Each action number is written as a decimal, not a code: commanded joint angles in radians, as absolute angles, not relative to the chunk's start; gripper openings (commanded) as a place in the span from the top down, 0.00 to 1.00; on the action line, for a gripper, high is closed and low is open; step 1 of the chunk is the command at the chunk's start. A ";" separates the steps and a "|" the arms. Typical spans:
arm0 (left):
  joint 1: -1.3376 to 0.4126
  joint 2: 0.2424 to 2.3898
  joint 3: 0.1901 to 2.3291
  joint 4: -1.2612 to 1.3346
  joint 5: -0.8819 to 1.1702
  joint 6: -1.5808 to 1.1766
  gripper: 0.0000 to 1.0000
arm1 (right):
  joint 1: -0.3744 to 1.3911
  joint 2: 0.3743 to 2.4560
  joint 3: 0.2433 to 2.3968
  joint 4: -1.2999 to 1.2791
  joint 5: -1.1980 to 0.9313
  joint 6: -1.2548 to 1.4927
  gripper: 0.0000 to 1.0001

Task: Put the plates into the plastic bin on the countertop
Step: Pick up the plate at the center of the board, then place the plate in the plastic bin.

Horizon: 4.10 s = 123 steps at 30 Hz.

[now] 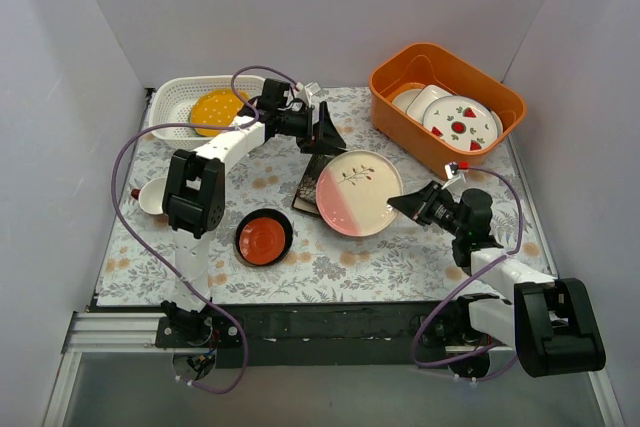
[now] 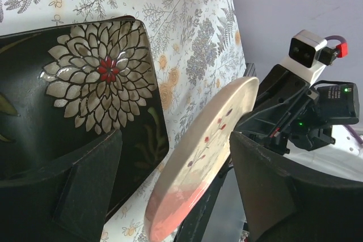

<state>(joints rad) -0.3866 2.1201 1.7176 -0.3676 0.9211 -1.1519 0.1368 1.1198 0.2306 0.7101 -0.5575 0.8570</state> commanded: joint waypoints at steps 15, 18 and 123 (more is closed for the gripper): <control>-0.440 2.183 1.805 -0.413 1.095 -1.120 0.36 | 0.118 1.092 0.247 0.908 -0.623 0.931 0.99; -0.446 2.190 1.810 -0.423 1.109 -1.111 0.40 | 0.118 1.109 0.230 0.953 -0.627 0.954 0.99; -0.063 2.016 1.625 0.024 1.246 -1.509 1.00 | 0.074 1.233 0.252 0.913 -0.592 0.884 0.02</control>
<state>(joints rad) -0.1020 2.1941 1.6348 -0.1444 1.1481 -1.3808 0.0788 1.1885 0.2024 0.7940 -0.5610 0.8665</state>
